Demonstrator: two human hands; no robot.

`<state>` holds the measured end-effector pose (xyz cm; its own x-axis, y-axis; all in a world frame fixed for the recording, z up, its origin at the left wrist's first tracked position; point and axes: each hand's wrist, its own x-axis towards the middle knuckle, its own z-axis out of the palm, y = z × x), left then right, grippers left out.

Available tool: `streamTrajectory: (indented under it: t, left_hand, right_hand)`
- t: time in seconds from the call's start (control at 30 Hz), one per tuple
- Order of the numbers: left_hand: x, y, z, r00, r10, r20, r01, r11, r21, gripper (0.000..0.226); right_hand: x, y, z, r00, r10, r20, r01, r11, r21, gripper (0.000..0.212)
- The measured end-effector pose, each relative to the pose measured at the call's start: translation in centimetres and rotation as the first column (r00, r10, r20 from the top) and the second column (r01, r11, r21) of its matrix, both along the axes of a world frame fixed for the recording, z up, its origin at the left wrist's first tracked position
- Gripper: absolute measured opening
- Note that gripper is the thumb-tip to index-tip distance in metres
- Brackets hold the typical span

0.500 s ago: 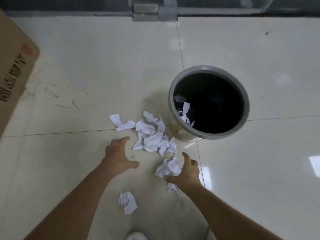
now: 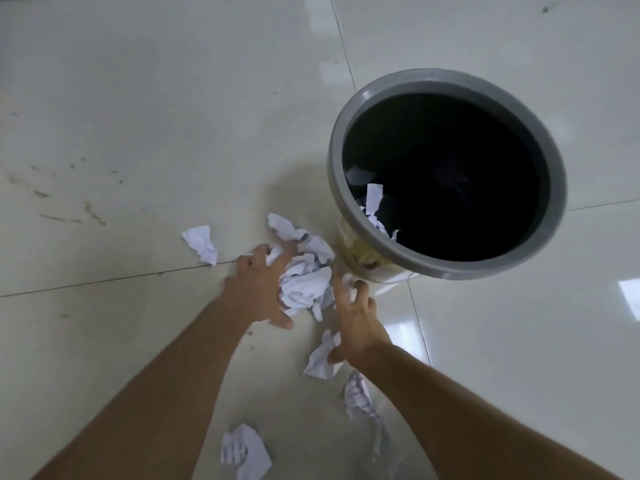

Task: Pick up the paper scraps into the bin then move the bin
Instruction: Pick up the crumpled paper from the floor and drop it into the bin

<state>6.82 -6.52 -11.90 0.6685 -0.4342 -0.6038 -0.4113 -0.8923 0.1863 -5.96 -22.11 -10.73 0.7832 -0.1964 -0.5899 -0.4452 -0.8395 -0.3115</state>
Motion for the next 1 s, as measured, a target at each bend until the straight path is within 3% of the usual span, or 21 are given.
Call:
streamTrajectory:
  t: [0.1, 0.23, 0.3, 0.5, 0.57, 0.67, 0.73, 0.87, 1.0]
  left_hand:
    - [-3.2, -1.4, -2.0, 1.000, -0.001, 0.013, 0.003, 0.985, -0.173, 0.092]
    - [-5.4, -1.6, -3.1, 0.980, 0.163, -0.112, -0.190, 0.931, -0.310, 0.037]
    - [-5.5, -0.8, -1.8, 0.965, 0.235, -0.116, -0.262, 0.885, -0.384, 0.019]
    - [-2.3, 3.2, 8.7, 0.932, 0.343, 0.116, -0.241, 0.826, -0.510, 0.031]
    - [-0.1, 4.2, 14.1, 0.892, 0.432, 0.135, -0.322, 0.815, -0.482, 0.023]
    - [3.0, 3.2, 22.6, 0.859, 0.442, 0.258, -0.296, 0.841, -0.453, 0.016]
    - [3.9, 0.4, 27.0, 0.829, 0.464, 0.311, -0.245, 0.803, -0.543, 0.018]
    - [2.7, -8.1, 30.1, 0.878, 0.450, 0.161, -0.181, 0.625, -0.759, 0.038]
    - [0.6, -15.6, 28.1, 0.949, 0.315, 0.008, -0.195, 0.608, -0.769, 0.045]
  right_hand:
    - [0.8, 1.3, -0.4, 0.998, -0.048, 0.029, 0.045, 0.996, 0.076, 0.120]
    - [1.2, 2.0, -0.2, 0.966, -0.233, 0.115, 0.202, 0.952, 0.228, 0.067]
    - [1.6, 2.3, 0.8, 0.957, -0.264, 0.123, 0.227, 0.940, 0.254, 0.058]
    - [5.3, 5.4, 7.4, 0.907, -0.268, 0.324, 0.128, 0.911, 0.393, 0.055]
    - [7.4, 6.8, 11.2, 0.860, -0.278, 0.427, 0.080, 0.901, 0.426, 0.052]
    - [10.8, 6.6, 18.2, 0.759, -0.334, 0.559, 0.020, 0.870, 0.492, 0.049]
    - [12.4, 4.2, 22.5, 0.697, -0.343, 0.630, -0.006, 0.875, 0.484, 0.050]
    - [11.4, -4.6, 27.3, 0.607, -0.308, 0.732, 0.072, 0.939, 0.336, 0.048]
    - [7.1, -12.1, 26.7, 0.663, -0.299, 0.686, 0.208, 0.954, 0.215, 0.049]
